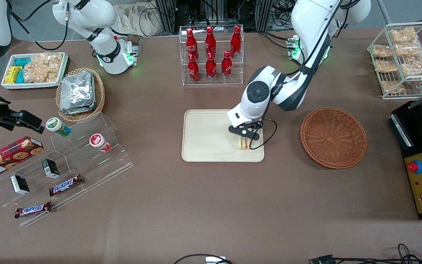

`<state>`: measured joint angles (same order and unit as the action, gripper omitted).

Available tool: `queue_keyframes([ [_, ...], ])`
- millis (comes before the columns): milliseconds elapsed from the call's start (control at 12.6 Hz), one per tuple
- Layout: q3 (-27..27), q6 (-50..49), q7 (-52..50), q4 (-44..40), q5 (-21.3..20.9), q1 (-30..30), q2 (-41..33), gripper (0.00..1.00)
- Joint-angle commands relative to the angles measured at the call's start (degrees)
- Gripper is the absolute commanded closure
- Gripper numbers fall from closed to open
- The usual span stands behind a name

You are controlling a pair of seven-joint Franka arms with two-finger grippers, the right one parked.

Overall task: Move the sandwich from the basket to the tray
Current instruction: 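Carry the sandwich over the cream tray with the left gripper, then lower the sandwich onto the tray and open the left gripper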

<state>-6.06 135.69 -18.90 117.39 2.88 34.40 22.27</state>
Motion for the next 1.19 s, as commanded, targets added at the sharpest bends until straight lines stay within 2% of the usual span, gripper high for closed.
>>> queue_keyframes([
  [0,0.79,-0.17,-2.54,-1.46,-0.95,1.19,1.80,0.89],
  [79,0.79,-0.17,-2.63,-1.29,-0.95,1.28,1.81,0.86],
  [238,0.70,-0.25,-3.16,-1.38,-1.04,1.28,2.33,0.57],
  [317,0.79,-0.52,-3.16,-1.46,-1.04,1.19,2.34,0.37],
  [397,0.79,-0.78,-3.08,-1.38,-1.04,1.19,2.25,0.22],
  [556,0.79,-1.05,-3.25,-1.64,-1.04,1.02,1.55,0.01],
  [794,1.23,-6.20,-3.25,-4.17,-0.60,-0.29,-0.82,0.00],
  [1111,1.23,-20.63,-3.60,-13.67,0.28,-7.23,-1.88,0.00],
])
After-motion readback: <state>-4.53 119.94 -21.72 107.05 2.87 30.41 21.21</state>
